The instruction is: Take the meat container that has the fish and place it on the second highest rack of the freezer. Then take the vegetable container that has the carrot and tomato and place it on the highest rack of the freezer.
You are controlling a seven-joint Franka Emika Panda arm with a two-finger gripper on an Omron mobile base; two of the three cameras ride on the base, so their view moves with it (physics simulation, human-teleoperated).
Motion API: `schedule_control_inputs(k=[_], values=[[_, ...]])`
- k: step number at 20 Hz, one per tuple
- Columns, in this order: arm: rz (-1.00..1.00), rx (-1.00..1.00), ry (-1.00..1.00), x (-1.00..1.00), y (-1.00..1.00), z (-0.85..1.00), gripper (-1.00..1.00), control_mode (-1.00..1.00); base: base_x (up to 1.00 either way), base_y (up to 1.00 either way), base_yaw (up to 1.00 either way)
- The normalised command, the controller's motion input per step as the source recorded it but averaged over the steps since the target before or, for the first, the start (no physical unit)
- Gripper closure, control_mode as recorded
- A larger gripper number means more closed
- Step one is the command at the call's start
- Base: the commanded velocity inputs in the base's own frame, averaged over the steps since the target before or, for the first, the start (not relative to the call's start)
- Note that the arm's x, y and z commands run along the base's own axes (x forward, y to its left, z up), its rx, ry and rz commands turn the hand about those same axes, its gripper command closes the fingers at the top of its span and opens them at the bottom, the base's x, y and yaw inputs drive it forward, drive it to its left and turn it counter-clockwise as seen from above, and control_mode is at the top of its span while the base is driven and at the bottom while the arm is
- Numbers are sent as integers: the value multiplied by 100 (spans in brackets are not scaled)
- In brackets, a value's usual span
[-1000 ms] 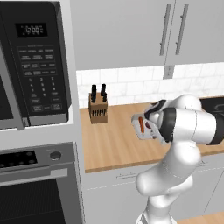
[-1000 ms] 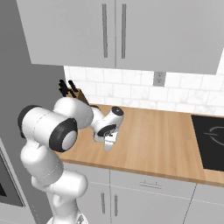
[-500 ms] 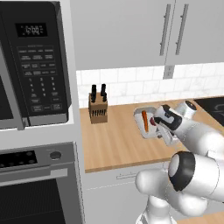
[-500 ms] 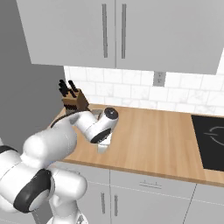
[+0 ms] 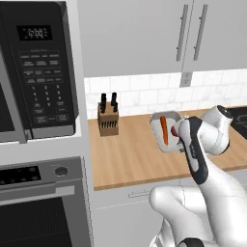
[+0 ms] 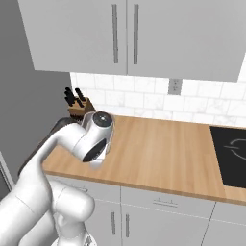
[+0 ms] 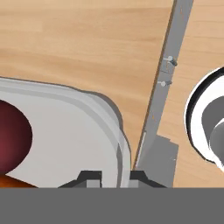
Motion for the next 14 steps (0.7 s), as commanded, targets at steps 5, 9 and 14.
schedule_control_inputs(k=[5, 9, 14], values=[[0, 0, 0, -73, 4, 65, 100, -100, 0, 0, 0], [0, 0, 0, -47, 0, 65, 100, -100, 0, 0, 0], [-4, 0, 0, -21, 0, 8, 100, -100, 0, 0, 0]])
